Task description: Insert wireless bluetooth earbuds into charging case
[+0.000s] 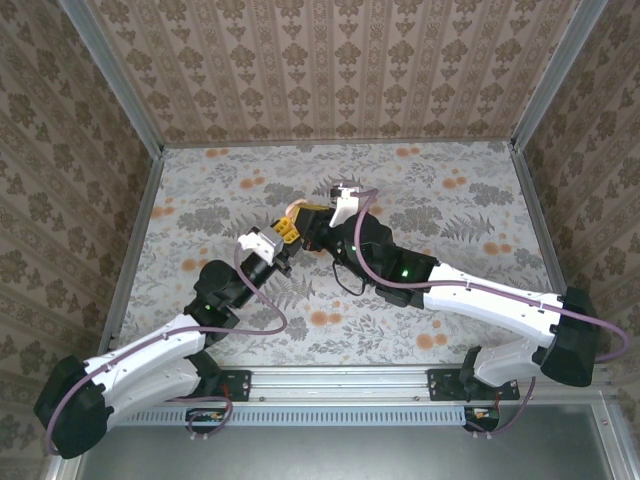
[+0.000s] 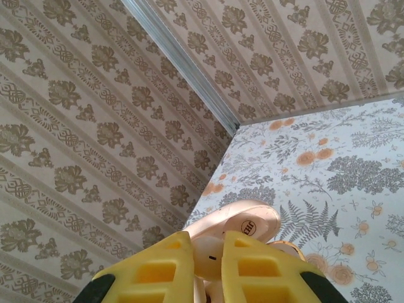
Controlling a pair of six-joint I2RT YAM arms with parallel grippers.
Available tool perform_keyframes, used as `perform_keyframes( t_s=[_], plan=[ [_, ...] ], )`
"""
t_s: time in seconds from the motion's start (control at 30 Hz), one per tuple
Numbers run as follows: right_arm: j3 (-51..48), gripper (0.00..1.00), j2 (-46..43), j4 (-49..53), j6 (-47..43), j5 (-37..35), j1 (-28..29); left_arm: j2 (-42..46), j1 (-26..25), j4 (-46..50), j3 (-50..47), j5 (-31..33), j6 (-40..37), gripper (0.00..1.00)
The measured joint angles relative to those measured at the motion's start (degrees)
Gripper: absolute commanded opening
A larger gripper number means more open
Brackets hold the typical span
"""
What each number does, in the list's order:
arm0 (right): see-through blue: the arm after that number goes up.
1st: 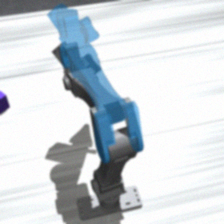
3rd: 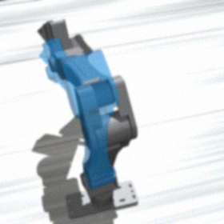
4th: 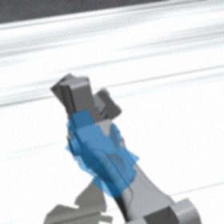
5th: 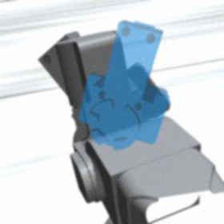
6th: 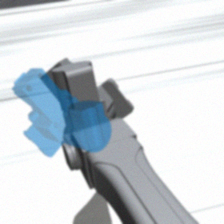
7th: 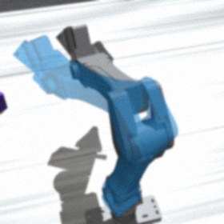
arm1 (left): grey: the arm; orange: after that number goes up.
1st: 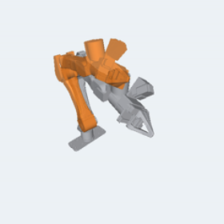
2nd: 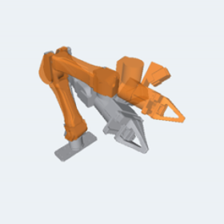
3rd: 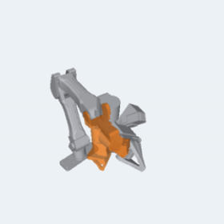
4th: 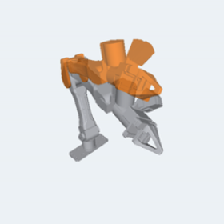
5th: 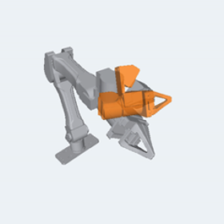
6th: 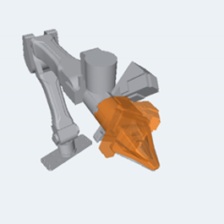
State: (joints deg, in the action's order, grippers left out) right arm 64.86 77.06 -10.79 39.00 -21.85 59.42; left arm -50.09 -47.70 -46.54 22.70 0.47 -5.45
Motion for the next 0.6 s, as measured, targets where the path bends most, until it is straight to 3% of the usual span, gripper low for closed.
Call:
perform_keyframes(
  t_s=[0.6],
  plan=[
    [-4.4,0.12,0.0,-9.4,-4.4,1.3,0.1,0.8,0.2,0.3,0.0,0.7,2.7,0.00]
  ],
)
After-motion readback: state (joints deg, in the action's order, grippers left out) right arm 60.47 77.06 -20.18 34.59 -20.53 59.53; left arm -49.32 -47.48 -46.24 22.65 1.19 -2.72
